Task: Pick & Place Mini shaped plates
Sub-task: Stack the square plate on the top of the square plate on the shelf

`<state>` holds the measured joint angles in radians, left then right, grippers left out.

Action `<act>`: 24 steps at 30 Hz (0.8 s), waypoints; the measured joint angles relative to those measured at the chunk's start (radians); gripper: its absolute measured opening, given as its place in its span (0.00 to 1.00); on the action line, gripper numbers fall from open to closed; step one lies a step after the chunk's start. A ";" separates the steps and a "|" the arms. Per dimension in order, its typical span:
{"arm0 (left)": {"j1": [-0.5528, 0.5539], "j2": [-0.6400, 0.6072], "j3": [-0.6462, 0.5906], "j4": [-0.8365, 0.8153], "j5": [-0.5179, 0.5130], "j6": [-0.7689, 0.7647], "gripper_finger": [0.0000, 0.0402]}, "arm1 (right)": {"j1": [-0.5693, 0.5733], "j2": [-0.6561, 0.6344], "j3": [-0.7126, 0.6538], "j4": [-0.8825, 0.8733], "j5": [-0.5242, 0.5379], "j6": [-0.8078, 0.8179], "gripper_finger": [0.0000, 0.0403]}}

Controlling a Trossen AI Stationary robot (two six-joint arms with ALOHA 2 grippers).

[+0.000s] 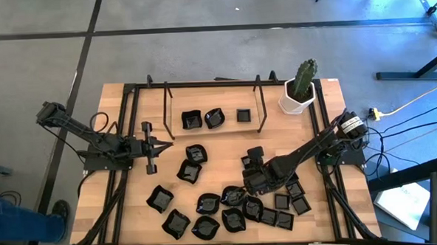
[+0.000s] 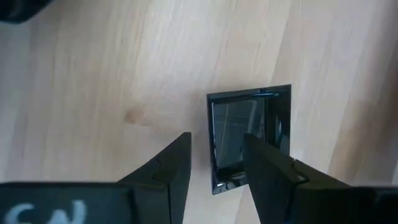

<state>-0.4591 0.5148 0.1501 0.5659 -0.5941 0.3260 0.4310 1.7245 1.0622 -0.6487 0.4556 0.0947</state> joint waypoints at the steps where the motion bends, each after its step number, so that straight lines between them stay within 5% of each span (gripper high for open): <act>1: 0.000 0.000 0.000 -0.005 0.000 0.000 0.01 | -0.002 0.000 0.000 0.000 -0.001 -0.002 0.35; 18: 0.000 0.000 0.000 -0.018 0.000 -0.007 0.01 | -0.004 0.054 0.000 0.007 -0.014 -0.025 0.35; 24: 0.000 0.000 0.000 -0.018 0.000 -0.007 0.02 | -0.003 0.061 0.000 0.010 -0.014 -0.036 0.25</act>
<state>-0.4591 0.5148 0.1501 0.5484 -0.5938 0.3187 0.4282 1.7852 1.0622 -0.6388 0.4411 0.0590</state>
